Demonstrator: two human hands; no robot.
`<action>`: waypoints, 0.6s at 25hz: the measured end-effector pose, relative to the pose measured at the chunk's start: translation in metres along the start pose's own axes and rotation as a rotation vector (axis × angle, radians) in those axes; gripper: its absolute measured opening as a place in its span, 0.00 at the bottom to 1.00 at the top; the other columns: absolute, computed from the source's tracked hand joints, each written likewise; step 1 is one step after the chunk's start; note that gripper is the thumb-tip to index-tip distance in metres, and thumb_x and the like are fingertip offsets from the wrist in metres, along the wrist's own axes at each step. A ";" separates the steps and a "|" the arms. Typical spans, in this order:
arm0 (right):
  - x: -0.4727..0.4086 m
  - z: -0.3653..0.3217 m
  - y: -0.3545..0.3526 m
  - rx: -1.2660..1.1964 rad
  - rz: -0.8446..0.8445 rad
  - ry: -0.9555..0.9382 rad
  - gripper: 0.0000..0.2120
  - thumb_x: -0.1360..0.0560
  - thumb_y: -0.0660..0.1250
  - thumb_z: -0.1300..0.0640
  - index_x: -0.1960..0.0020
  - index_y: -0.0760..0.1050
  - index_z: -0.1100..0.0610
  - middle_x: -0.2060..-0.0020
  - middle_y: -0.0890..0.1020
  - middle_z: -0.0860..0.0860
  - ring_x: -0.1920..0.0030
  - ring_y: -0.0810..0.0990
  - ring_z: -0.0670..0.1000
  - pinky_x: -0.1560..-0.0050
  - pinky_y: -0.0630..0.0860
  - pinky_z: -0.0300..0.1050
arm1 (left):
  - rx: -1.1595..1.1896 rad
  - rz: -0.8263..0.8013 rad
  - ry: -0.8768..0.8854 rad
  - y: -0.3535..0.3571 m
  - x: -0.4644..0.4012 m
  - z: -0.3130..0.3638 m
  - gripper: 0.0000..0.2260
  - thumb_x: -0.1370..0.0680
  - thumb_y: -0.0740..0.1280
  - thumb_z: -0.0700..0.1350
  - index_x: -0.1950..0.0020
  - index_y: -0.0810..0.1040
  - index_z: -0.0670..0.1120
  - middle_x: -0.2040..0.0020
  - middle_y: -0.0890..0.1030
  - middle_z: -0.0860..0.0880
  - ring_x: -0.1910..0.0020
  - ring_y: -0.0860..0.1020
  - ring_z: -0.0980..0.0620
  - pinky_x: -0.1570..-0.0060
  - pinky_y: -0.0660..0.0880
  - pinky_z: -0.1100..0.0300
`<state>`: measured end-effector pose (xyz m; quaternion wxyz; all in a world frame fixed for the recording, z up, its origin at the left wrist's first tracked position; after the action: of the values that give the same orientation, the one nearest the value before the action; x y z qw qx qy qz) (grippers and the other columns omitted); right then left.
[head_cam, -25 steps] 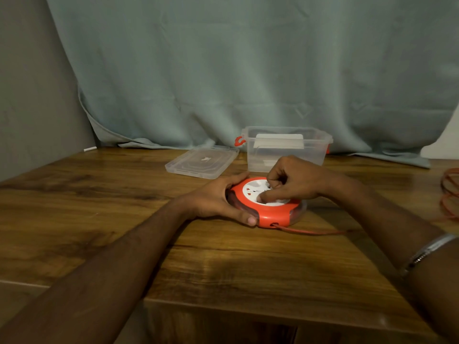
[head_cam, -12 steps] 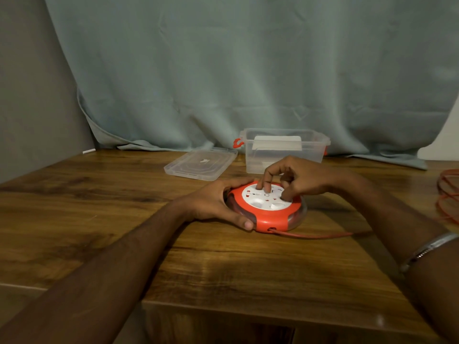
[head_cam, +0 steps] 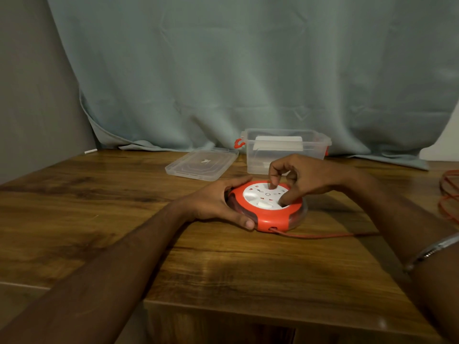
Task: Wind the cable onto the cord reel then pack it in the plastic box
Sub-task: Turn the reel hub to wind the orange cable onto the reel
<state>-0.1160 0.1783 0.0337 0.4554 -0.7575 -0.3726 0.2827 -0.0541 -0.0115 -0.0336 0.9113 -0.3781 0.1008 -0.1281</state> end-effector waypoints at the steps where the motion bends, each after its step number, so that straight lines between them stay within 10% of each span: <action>1: 0.000 0.000 0.001 0.013 0.006 -0.002 0.13 0.33 0.82 0.60 0.52 0.80 0.57 0.51 0.86 0.49 0.61 0.80 0.35 0.60 0.72 0.32 | -0.001 0.001 -0.004 0.000 0.000 0.000 0.60 0.43 0.84 0.63 0.16 0.58 0.60 0.21 0.67 0.61 0.30 0.69 0.67 0.32 0.66 0.71; 4: -0.002 -0.001 0.005 0.053 0.010 -0.011 0.13 0.33 0.82 0.54 0.61 0.78 0.52 0.63 0.82 0.46 0.63 0.78 0.37 0.60 0.72 0.41 | -0.007 0.009 -0.013 0.000 -0.001 0.000 0.61 0.44 0.84 0.65 0.16 0.56 0.61 0.19 0.64 0.58 0.24 0.66 0.57 0.24 0.65 0.56; 15: -0.005 -0.012 0.010 0.150 0.127 0.000 0.18 0.32 0.79 0.48 0.70 0.72 0.53 0.75 0.76 0.44 0.70 0.75 0.39 0.64 0.70 0.50 | 0.030 0.030 0.023 -0.002 -0.003 -0.002 0.59 0.39 0.85 0.58 0.16 0.53 0.61 0.22 0.66 0.62 0.30 0.69 0.68 0.35 0.67 0.74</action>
<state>-0.1066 0.1649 0.0304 0.4920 -0.7433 -0.3016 0.3382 -0.0573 -0.0128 -0.0334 0.9174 -0.3614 0.1152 -0.1201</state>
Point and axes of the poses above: each hand's wrist, its own x-axis away from the middle knuckle, its own y-axis out of the palm, z = x × y, the point moved 6 cm from there along -x, towards the middle knuckle
